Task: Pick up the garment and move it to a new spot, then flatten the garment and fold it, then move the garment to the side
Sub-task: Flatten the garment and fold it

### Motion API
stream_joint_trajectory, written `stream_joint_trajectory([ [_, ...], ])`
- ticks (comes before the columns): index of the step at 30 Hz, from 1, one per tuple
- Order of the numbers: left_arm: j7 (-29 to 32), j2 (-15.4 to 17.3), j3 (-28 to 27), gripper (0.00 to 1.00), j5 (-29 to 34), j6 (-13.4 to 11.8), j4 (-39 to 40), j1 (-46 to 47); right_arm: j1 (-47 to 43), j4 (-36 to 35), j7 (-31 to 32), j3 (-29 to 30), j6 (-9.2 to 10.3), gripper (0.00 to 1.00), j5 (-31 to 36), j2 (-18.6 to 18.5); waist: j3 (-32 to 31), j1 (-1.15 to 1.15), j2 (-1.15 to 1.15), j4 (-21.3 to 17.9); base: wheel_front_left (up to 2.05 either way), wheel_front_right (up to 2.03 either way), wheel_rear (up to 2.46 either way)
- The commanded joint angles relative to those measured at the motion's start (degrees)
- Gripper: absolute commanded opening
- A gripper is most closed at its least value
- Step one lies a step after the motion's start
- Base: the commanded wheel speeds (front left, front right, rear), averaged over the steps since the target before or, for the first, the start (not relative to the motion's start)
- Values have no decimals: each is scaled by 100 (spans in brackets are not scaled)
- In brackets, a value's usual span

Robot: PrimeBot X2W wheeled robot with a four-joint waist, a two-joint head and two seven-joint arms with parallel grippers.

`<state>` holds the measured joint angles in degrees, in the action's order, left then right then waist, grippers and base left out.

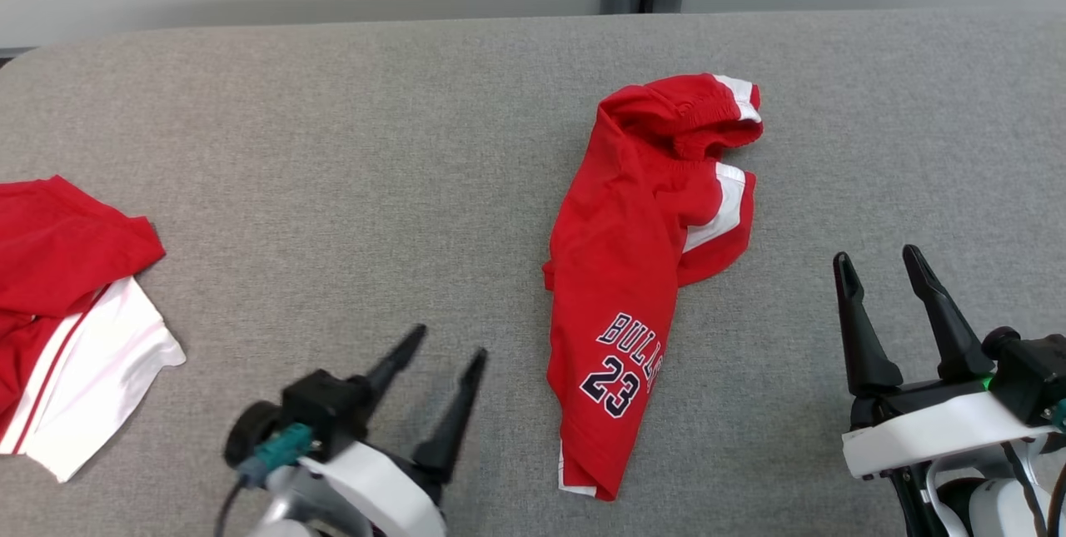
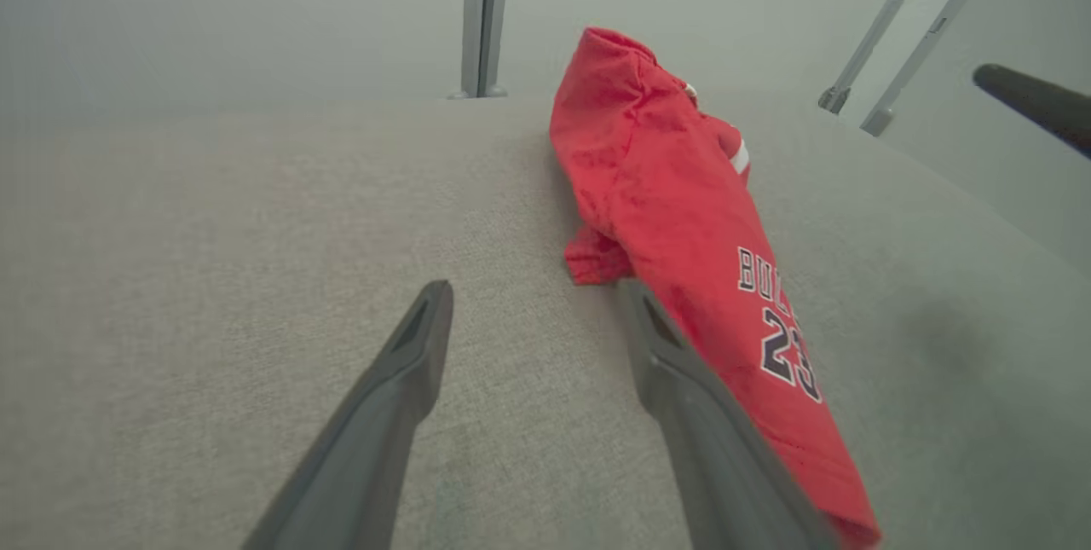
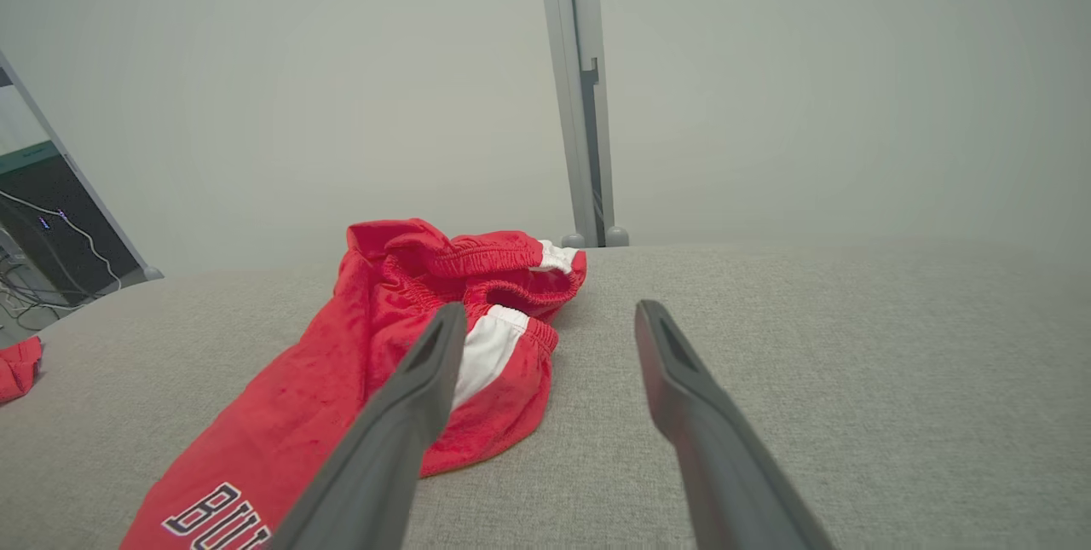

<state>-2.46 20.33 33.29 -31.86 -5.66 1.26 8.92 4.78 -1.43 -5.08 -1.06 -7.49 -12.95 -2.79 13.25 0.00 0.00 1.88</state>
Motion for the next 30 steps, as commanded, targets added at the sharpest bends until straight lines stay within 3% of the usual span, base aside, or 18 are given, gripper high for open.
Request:
stream_joint_trajectory([
  [1, 37, -14, 35, 100, -29, 49, 14, 55, 66, -19, -22, -15, -1, 100, -21, -26, 44, 0, 0, -36, 0, 0, 0],
  [9, 568, -303, 674, 100, -289, 530, -229, 82, 182, 71, -117, -112, -1, 100, -137, -28, 290, 0, 0, -234, 0, 0, 0],
  [18, 747, -397, 697, 100, -519, 764, -648, 391, 272, 169, -243, -179, -1, 100, -248, -28, 534, 0, 0, -469, 0, 0, 0],
  [19, 798, -392, 724, 91, -548, 807, -676, 401, 284, 184, -265, -186, -1, 100, -265, -28, 551, 0, 0, -494, 0, 0, 0],
  [20, 839, -384, 759, 52, -569, 846, -697, 415, 297, 196, -282, -191, -1, 100, -275, -27, 570, 0, 0, -516, 0, 0, 0],
  [21, 854, -380, 772, 33, -589, 878, -699, 445, 303, 210, -290, -191, -1, 100, -275, -27, 582, 0, 0, -531, 0, 0, 0],
  [22, 838, -374, 768, 0, -590, 895, -696, 472, 307, 225, -315, -192, -1, 100, -282, -27, 589, 0, 0, -543, 0, 0, 0],
  [24, 790, -351, 781, 0, -514, 910, -667, 509, 312, 257, -340, -187, -1, 100, -303, -28, 604, 0, 0, -565, 0, 0, 0],
  [30, 571, -109, 664, 0, -168, 653, -153, 554, 285, 347, -386, -126, -1, 100, -382, -27, 548, 0, 0, -515, 0, 0, 0],
])
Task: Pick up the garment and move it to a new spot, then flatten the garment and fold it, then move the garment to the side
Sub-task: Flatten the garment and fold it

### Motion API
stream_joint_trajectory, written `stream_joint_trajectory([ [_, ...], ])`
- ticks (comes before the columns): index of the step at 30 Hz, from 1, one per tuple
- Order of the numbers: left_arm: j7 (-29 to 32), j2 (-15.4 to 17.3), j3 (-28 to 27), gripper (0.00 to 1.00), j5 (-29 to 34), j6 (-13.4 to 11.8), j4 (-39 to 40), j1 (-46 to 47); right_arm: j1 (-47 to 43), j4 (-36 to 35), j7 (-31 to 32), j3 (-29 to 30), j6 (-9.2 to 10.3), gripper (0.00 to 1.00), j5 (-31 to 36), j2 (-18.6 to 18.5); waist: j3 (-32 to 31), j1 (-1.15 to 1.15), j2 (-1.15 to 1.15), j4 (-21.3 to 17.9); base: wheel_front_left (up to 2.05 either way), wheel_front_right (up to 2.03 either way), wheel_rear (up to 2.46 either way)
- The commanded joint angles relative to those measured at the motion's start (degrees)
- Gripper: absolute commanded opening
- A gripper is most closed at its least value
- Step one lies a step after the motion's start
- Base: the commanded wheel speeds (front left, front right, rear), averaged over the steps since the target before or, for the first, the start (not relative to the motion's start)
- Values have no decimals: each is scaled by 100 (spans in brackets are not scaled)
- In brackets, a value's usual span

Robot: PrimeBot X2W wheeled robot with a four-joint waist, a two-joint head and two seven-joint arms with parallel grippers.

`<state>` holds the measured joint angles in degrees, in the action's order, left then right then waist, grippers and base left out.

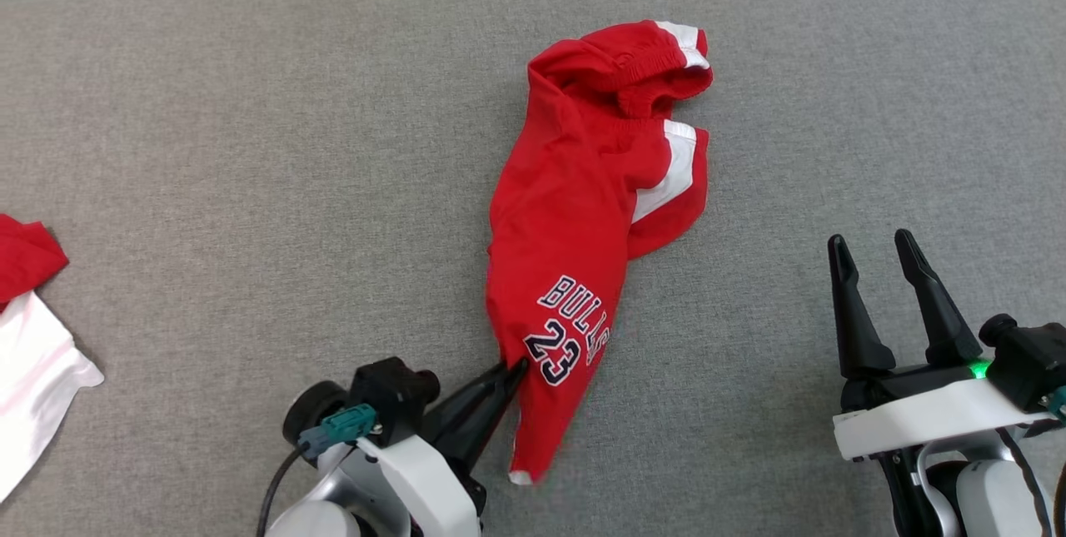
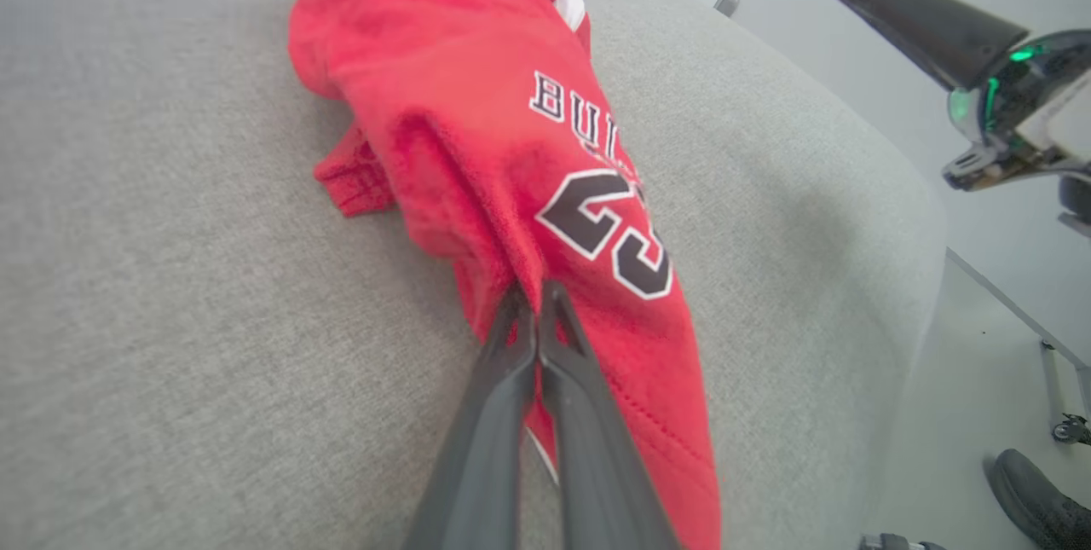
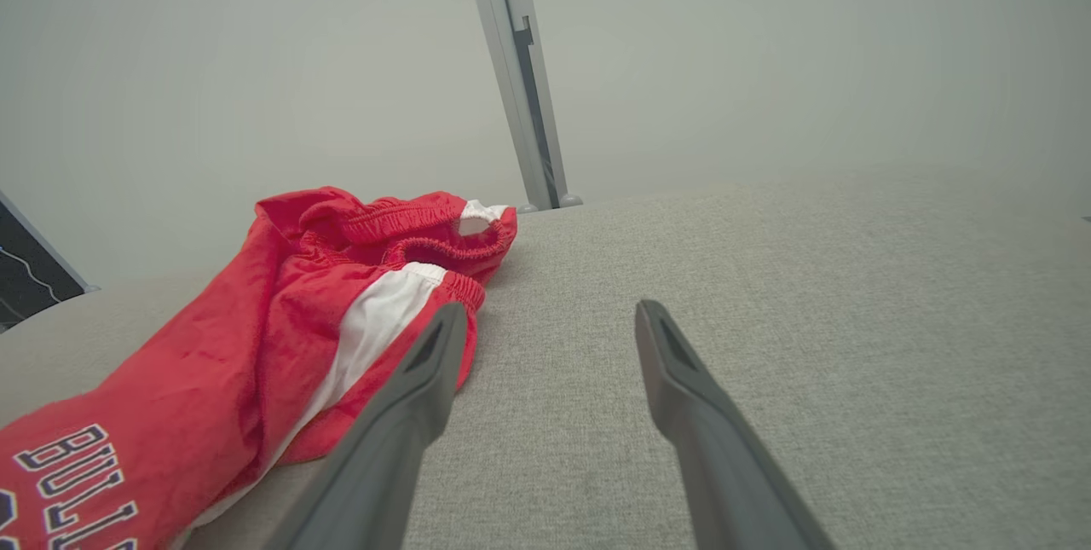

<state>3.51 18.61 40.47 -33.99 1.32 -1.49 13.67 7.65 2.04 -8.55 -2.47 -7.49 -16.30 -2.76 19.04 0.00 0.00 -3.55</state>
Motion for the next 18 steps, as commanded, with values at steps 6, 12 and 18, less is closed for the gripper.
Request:
stream_joint_trajectory([
  [6, 51, 393, -144, 0, 164, -198, 1157, -121, -69, 75, -13, 121, -1, 100, -76, -30, -204, 0, 0, 183, 0, 0, 0],
  [12, 182, 615, -130, 0, 289, -270, 2034, -141, -76, 105, 0, 136, -1, 100, -115, -31, -314, 0, 0, 289, 0, 0, 0],
  [18, 316, 729, -260, 0, 218, -395, 2678, -137, -66, 96, 11, 146, -1, 100, -142, -31, -332, 0, 0, 338, 0, 0, 0],
])
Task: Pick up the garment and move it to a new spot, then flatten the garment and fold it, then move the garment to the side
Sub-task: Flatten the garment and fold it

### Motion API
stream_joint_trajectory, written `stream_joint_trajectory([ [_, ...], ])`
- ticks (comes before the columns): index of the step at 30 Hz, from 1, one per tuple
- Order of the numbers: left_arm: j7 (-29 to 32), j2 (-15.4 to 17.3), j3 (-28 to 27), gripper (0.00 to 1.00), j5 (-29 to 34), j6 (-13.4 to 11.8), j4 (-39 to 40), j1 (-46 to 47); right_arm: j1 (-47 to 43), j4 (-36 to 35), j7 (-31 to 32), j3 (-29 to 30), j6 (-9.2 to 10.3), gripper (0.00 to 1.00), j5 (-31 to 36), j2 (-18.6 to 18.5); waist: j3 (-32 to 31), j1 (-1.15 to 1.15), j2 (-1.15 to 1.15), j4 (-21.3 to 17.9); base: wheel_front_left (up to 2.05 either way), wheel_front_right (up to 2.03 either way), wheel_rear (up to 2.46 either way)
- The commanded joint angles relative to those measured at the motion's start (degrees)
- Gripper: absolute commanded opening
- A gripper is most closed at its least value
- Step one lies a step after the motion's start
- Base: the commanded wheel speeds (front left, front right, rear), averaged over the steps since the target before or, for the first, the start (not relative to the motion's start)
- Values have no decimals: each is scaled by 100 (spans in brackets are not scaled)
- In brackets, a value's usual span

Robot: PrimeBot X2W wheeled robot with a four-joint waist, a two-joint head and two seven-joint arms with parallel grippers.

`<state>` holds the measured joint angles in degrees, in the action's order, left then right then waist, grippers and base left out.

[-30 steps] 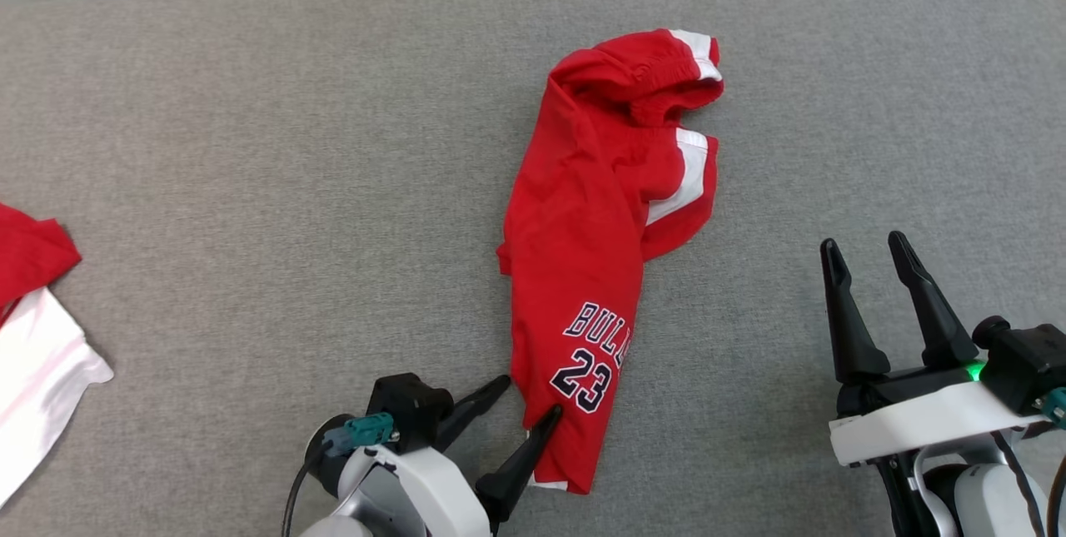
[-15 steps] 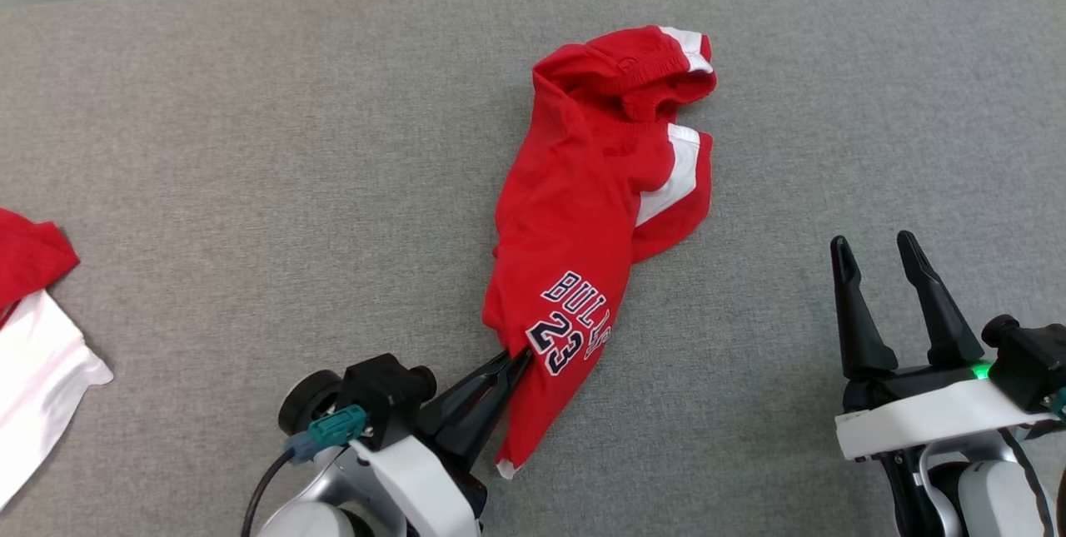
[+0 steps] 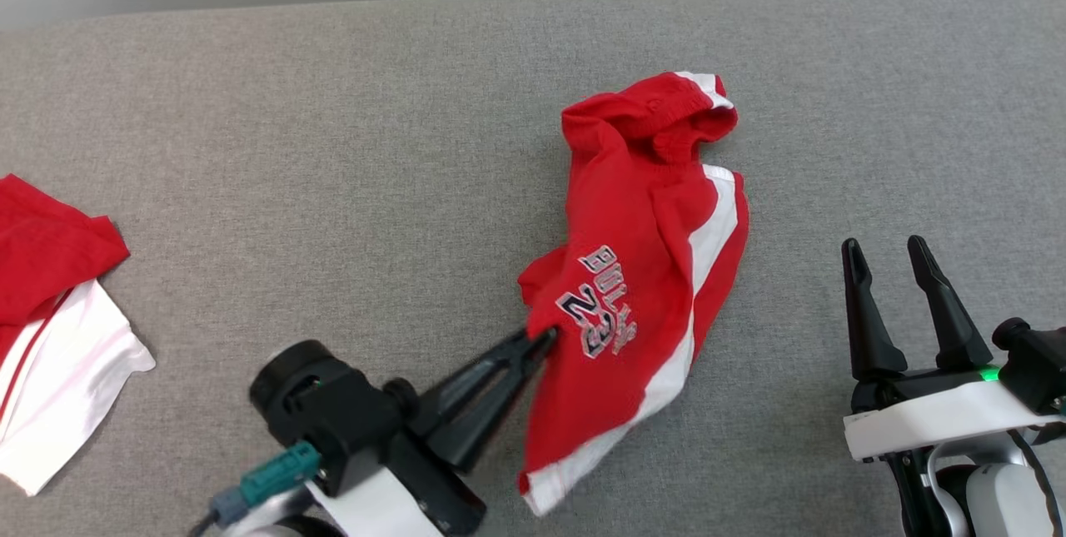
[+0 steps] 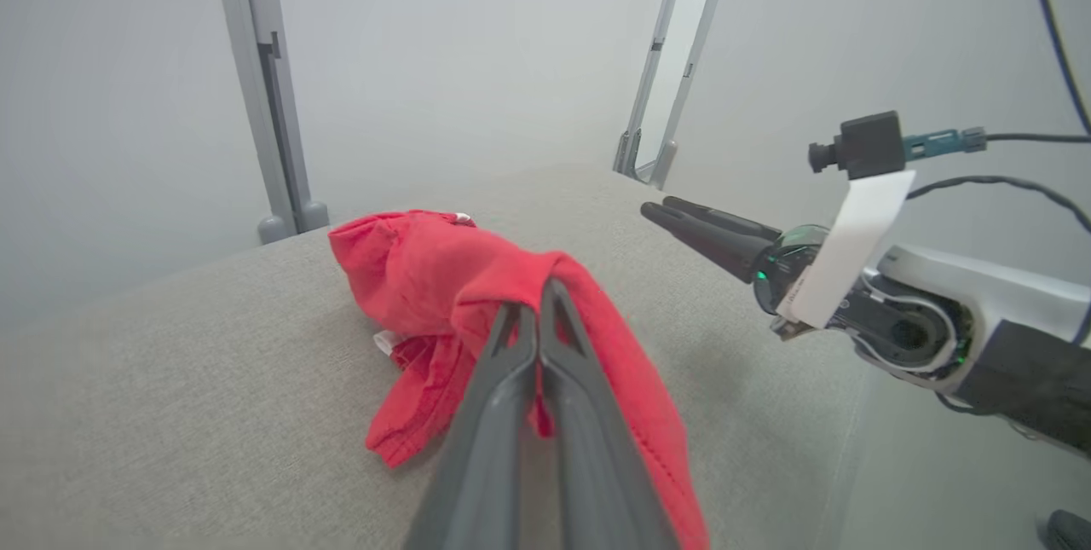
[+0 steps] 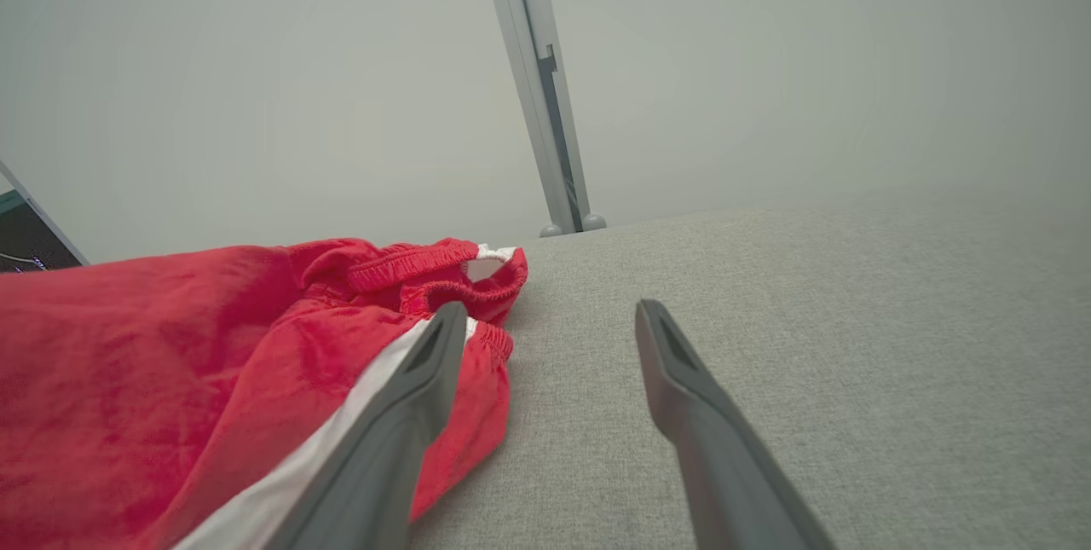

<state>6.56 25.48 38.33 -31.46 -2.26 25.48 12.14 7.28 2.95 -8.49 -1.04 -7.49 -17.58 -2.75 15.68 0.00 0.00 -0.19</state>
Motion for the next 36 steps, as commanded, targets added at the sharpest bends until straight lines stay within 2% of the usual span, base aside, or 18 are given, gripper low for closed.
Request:
stream_joint_trajectory([
  [1, 25, 81, -116, 0, -31, -88, -61, 7, -25, -5, 7, 0, -1, 100, -16, -32, 19, 0, 0, -2, 0, 0, 0],
  [5, -86, 132, -437, 0, -235, -194, -554, 7, 40, -41, 8, -19, -1, 100, -24, -32, 139, 0, 0, -57, 0, 0, 0],
  [14, -813, -96, -1132, 0, -763, 126, -2876, 720, 182, -76, -35, -79, -1, 100, -15, -32, 485, 0, 0, -226, 0, 0, 0],
  [22, -1097, -437, -1140, 0, -905, 455, -4474, 1372, 263, -36, -57, -115, -1, 100, 0, -32, 591, 0, 0, -342, 0, 0, 0],
  [23, -1134, -476, -1136, 40, -909, 472, -4607, 1411, 255, -32, -54, -113, -1, 100, 3, -32, 582, 0, 0, -344, 0, 0, 0],
  [24, -1186, -511, -1129, 76, -897, 475, -4704, 1447, 242, -30, -46, -106, -1, 100, 6, -32, 569, 0, 0, -344, 0, 0, 0],
  [25, -1280, -533, -1137, 100, -848, 444, -4780, 1472, 227, -33, -34, -97, -1, 100, 15, -32, 549, 0, 0, -337, 0, 0, 0],
  [30, -1802, -601, -1228, 100, -663, 202, -4935, 1358, 158, -68, 27, -30, -1, 100, 95, -32, 351, 0, 0, -244, 0, 0, 0],
  [36, -2128, -675, -1610, 100, -502, -220, -4623, 1089, 70, -122, 87, 4, -1, 100, 182, -32, 103, 0, 0, -99, 0, 0, 0],
])
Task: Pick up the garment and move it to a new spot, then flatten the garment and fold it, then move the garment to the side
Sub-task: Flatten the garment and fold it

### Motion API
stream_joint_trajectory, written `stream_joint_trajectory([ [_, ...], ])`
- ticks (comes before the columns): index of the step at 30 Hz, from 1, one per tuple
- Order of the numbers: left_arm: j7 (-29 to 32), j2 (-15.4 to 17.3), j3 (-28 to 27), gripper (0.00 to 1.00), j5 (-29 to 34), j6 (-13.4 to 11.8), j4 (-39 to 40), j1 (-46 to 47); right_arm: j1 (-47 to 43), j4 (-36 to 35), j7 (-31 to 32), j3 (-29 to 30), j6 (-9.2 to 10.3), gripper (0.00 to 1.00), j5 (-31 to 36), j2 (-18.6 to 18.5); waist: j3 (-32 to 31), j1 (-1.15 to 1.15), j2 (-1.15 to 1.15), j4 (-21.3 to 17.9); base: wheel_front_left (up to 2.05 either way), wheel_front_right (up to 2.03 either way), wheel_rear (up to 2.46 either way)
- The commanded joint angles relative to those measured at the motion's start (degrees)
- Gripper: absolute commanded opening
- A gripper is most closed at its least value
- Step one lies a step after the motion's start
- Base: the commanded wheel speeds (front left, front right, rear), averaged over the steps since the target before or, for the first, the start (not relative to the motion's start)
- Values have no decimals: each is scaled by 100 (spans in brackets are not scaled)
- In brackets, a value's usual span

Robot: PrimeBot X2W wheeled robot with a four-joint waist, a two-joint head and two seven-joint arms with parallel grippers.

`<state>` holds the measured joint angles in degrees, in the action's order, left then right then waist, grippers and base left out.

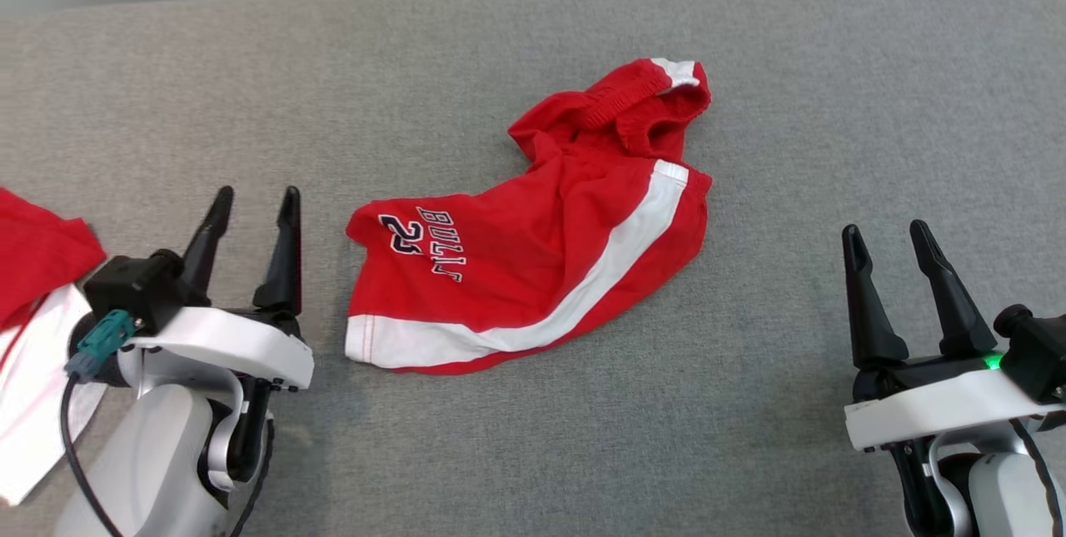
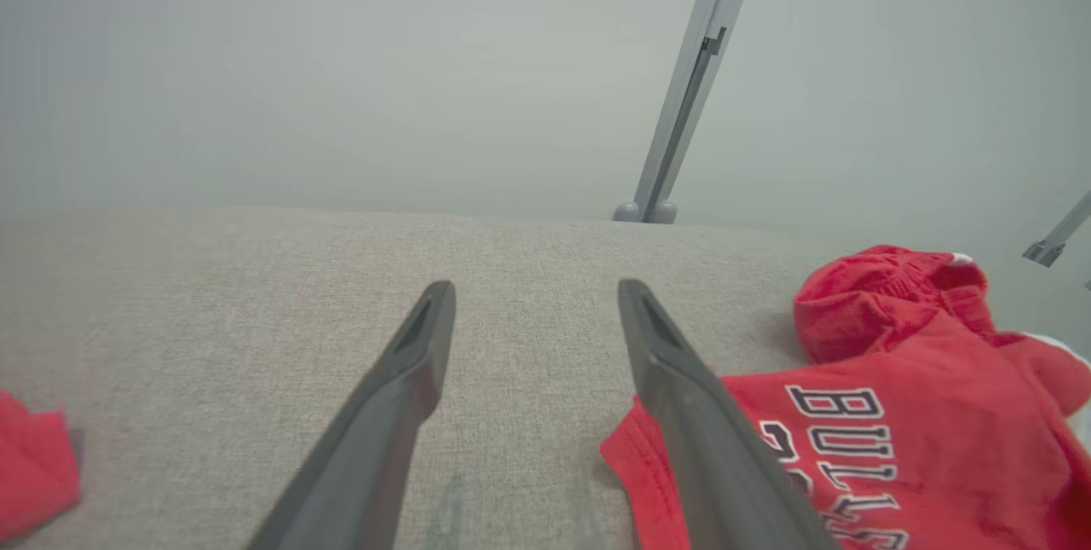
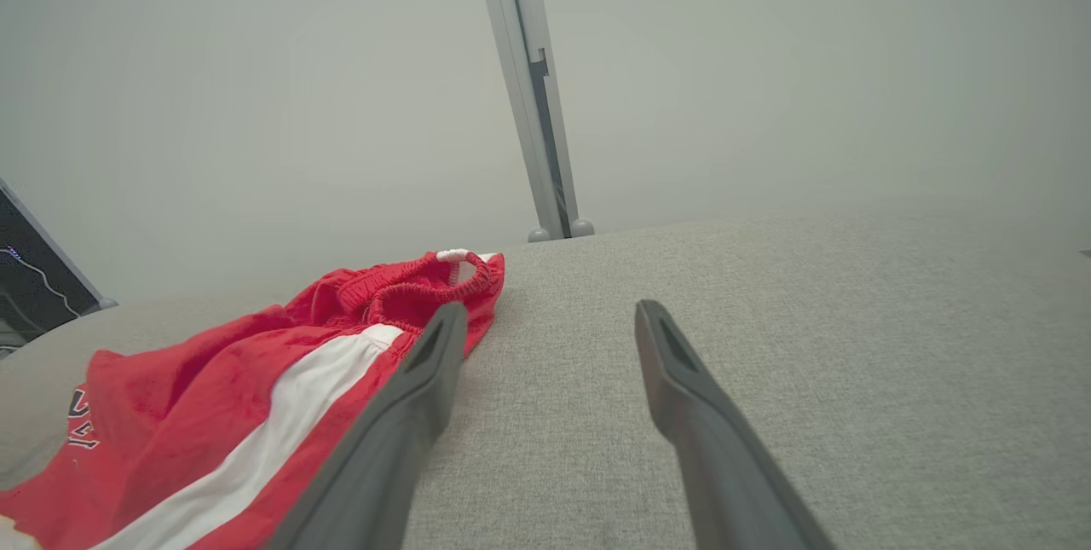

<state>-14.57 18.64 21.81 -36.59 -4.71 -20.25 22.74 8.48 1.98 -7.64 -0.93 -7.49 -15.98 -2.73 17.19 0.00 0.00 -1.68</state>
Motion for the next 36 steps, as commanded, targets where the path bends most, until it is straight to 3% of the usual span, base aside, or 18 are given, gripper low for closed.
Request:
stream_joint_trajectory([
  [1, -27, 1, -50, 100, 64, -49, 52, -42, -69, -40, 9, 11, -1, 100, 38, -36, -99, 0, 0, 93, 0, 0, 0],
  [9, -50, 4, -746, 100, 604, -317, 1247, -887, -221, -172, 211, 44, -1, 100, 307, -34, -470, 0, 0, 341, 0, 0, 0],
  [22, 324, 196, -446, 100, 917, -614, 2354, -2140, -526, -330, 455, 95, -1, 100, 424, -35, -837, 0, 0, 360, 0, 0, 0],
  [36, 479, 290, -438, 100, 844, -703, 2569, -2215, -590, -432, 485, 130, -1, 100, 330, -35, -844, 0, 0, 322, 0, 0, 0],
])
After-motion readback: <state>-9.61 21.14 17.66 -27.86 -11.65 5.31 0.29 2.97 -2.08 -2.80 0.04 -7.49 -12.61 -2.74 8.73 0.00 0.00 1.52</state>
